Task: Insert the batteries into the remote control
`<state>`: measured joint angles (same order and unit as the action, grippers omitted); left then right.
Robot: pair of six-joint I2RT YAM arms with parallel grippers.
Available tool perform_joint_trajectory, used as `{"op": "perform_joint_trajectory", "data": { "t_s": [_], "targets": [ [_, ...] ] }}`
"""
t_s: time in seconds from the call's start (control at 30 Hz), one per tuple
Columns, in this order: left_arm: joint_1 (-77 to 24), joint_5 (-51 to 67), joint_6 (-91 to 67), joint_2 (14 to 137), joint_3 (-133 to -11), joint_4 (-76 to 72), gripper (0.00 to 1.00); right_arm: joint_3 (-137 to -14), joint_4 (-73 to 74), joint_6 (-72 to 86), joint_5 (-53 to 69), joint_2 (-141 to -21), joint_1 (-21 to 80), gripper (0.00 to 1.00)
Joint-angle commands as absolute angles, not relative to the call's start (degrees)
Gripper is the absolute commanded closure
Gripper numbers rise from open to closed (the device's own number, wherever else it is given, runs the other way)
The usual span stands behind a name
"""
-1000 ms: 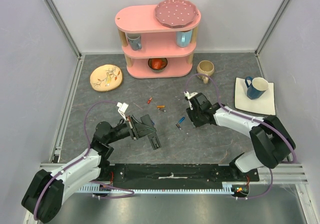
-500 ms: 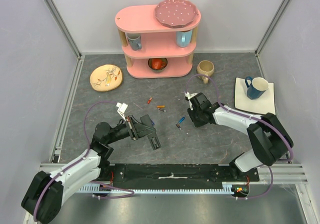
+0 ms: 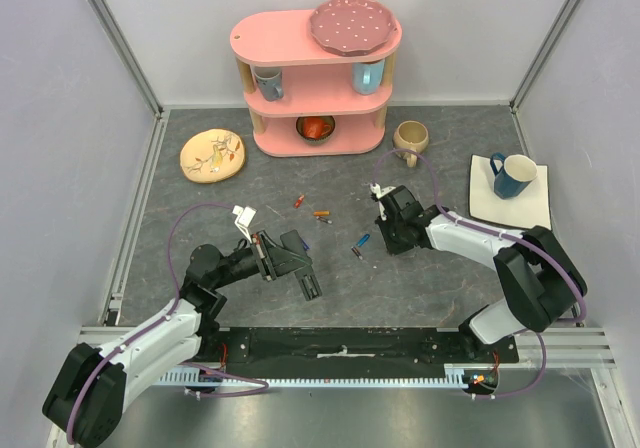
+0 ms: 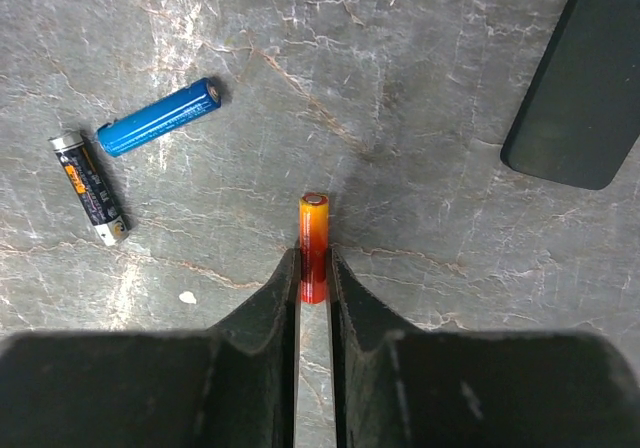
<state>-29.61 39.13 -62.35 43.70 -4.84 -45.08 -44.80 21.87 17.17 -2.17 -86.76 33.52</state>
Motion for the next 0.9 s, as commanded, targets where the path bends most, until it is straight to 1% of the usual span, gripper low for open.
{"op": "perform_joint_trajectory", "data": {
  "t_s": [0.0, 0.1, 0.27, 0.87],
  "targets": [
    [-29.44, 39.20, -62.93, 43.15, -4.57, -46.41, 0.98, -43.51, 21.27, 18.54, -1.14, -86.40, 33.31, 0.79],
    [-29.44, 39.11, -63.02, 42.89, -4.48, -46.41, 0.98, -43.16, 21.44, 19.07, -1.06, -85.70, 33.31, 0.75],
    [-29.44, 39.20, -63.11, 42.98, -4.39, -46.49, 0.98, -42.54, 21.80, 19.34, -0.79, -85.17, 33.31, 0.73],
    [-29.53, 38.76, -63.46, 42.89, -4.31, -46.93, 0.98, -42.19, 22.41, 19.78, -0.97, -84.64, 33.31, 0.78]
  ]
}}
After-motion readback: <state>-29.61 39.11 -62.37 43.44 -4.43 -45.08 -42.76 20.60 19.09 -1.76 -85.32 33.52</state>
